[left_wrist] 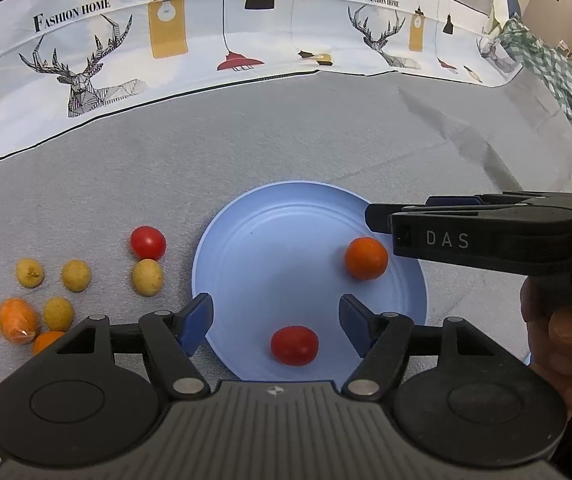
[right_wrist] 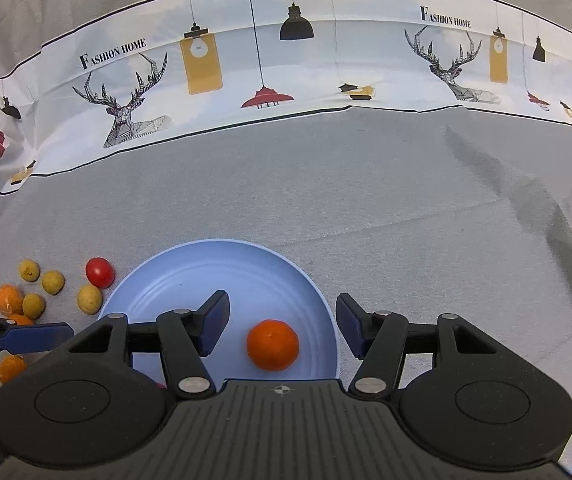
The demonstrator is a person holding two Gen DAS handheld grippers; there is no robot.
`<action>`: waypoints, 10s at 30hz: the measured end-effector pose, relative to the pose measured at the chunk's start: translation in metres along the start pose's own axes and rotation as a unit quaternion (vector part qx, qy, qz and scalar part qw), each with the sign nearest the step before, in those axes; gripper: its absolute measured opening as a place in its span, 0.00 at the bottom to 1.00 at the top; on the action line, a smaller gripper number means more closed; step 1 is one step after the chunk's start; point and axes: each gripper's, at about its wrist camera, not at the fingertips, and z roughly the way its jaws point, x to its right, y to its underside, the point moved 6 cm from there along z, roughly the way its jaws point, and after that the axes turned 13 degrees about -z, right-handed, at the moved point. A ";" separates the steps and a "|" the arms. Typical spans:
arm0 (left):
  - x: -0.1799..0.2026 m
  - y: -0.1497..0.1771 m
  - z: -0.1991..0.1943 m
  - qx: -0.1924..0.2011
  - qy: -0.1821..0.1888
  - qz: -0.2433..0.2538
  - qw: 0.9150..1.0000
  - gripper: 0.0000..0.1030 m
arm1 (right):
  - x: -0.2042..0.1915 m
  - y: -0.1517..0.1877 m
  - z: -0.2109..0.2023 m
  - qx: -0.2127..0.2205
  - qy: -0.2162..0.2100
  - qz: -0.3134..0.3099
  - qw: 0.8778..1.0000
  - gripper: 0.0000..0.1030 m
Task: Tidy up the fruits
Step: 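Grasp the bagged mandarin with the left gripper while the right gripper grasps a yellow fruit, then carry the bagged mandarin and yellow fruit over the blue plate with both grippers, then open both grippers to drop the bagged mandarin and yellow fruit onto the plate, then grasp a yellow fruit with the left gripper while the right gripper grasps a red cherry tomato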
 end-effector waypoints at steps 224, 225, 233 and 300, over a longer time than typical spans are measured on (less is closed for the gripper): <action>-0.007 -0.027 0.002 0.011 0.031 -0.080 0.996 0.42 | -0.018 -0.019 0.021 -0.011 -0.015 -0.038 0.999 0.43; -0.008 -0.028 0.001 0.011 0.030 -0.080 0.996 0.42 | -0.018 -0.019 0.021 -0.011 -0.015 -0.038 0.999 0.43; -0.010 -0.028 0.000 0.013 0.030 -0.083 0.996 0.42 | -0.018 -0.019 0.021 -0.009 -0.012 -0.037 0.999 0.43; -0.175 -0.024 0.011 -0.043 -0.062 -0.250 0.965 0.26 | -0.175 -0.043 0.104 -0.064 -0.079 -0.106 0.989 0.31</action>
